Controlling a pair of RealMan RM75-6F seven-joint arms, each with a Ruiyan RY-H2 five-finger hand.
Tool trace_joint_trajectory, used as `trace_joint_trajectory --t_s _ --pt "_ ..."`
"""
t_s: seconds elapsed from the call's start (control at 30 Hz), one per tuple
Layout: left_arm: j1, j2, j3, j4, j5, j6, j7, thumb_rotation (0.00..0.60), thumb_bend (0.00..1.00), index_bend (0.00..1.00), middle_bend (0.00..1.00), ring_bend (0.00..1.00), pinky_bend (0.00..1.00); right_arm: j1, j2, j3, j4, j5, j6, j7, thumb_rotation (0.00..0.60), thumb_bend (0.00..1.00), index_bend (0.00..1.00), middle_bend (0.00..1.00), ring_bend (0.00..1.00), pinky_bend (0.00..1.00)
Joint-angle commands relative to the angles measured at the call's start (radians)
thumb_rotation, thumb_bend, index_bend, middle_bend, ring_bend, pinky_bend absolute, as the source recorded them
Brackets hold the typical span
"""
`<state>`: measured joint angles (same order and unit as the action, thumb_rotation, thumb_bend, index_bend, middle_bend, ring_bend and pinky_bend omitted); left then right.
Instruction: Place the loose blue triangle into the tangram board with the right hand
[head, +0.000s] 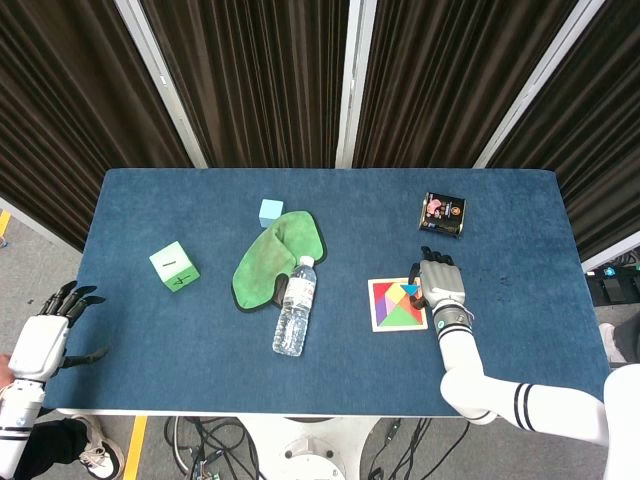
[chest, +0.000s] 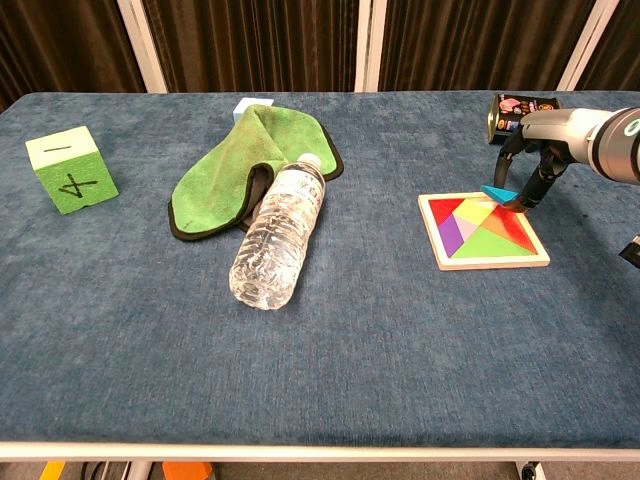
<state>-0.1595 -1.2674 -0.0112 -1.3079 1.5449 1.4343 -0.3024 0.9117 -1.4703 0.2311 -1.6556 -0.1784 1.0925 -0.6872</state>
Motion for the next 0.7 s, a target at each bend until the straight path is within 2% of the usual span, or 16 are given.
trace_joint_trajectory --t_s 0.03,0.7 --pt "0.001 -0.003 0.001 0.007 -0.001 0.000 -0.007 0.600 0.07 0.27 0.15 0.04 0.15 0.019 -0.012 0.024 0.003 0.044 0.023 -0.023 0.600 0.23 0.60 0.00 0.00 0.00" --pt "0.002 -0.014 0.001 0.048 -0.001 0.001 -0.054 0.600 0.07 0.27 0.15 0.04 0.15 0.038 -0.082 0.052 0.075 0.099 0.063 -0.078 0.600 0.23 0.60 0.00 0.00 0.00"
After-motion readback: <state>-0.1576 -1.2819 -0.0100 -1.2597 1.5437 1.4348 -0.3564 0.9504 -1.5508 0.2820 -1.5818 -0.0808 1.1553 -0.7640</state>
